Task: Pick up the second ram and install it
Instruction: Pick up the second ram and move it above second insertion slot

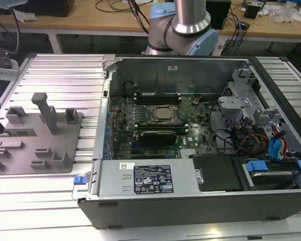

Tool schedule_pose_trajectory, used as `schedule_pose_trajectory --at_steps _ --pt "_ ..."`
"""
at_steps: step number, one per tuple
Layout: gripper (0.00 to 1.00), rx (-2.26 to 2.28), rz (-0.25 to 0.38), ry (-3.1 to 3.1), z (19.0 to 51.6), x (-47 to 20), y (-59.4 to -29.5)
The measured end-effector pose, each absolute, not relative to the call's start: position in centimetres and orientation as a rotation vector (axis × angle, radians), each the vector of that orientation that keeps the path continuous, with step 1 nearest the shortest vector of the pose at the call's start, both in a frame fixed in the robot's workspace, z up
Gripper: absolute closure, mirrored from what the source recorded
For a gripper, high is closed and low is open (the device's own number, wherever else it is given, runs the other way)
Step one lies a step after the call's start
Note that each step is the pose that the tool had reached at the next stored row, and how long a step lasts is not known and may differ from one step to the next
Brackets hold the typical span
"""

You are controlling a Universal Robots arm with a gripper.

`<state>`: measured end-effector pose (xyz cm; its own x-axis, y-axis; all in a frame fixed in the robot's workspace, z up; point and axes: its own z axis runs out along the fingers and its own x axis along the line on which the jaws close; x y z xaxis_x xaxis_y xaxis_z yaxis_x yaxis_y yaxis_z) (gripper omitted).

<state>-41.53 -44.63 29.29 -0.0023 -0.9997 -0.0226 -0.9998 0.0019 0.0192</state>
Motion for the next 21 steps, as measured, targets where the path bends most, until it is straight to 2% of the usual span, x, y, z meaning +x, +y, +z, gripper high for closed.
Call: schedule_pose_trajectory --at_steps 21 --pt "0.91 -2.214 0.053 2.218 34.0 -41.5 -44.6"
